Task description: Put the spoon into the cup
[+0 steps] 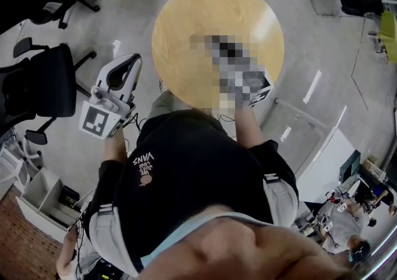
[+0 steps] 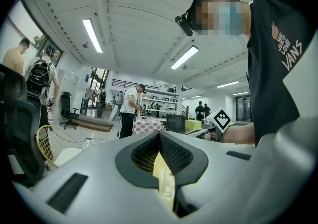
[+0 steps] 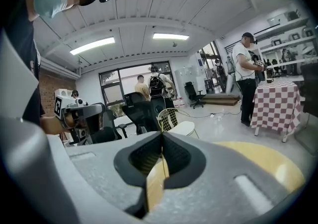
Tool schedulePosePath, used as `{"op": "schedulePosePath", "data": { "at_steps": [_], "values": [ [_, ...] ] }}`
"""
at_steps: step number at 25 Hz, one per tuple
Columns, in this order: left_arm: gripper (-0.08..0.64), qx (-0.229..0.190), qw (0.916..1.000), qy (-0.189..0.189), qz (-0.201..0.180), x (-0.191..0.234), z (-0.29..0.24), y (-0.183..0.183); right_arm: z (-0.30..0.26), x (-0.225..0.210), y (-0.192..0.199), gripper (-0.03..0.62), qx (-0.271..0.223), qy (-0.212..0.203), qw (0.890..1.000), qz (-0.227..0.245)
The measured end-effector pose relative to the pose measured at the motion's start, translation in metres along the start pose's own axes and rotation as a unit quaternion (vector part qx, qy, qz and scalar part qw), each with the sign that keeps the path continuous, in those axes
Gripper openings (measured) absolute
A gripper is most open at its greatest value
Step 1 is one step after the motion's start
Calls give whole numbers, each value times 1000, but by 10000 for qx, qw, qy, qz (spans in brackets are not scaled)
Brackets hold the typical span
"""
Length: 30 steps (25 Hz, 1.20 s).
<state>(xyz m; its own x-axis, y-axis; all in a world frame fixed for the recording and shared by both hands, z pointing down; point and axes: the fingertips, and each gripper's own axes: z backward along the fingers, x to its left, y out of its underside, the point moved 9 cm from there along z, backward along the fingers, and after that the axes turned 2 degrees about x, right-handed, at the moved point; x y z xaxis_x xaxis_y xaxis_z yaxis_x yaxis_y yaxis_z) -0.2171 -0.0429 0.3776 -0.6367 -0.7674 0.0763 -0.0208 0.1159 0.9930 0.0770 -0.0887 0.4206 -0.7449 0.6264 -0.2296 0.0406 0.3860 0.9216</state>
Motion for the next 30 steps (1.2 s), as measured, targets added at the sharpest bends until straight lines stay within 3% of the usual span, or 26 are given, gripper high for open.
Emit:
{"op": "schedulePosePath", "data": {
  "at_steps": [17,26,30],
  "values": [
    [-3,147,9998,70,60,5,-6,12,-16,-10,18,2,290,22,9995,-79],
    [-3,376,9982,-128,445,6,-6,13,-29,-16,31,2,425,67,9990,-99],
    [-3,296,9988,-86,369,6,-8,15,-33,-22,36,2,500,103,9987,-86]
  ]
}}
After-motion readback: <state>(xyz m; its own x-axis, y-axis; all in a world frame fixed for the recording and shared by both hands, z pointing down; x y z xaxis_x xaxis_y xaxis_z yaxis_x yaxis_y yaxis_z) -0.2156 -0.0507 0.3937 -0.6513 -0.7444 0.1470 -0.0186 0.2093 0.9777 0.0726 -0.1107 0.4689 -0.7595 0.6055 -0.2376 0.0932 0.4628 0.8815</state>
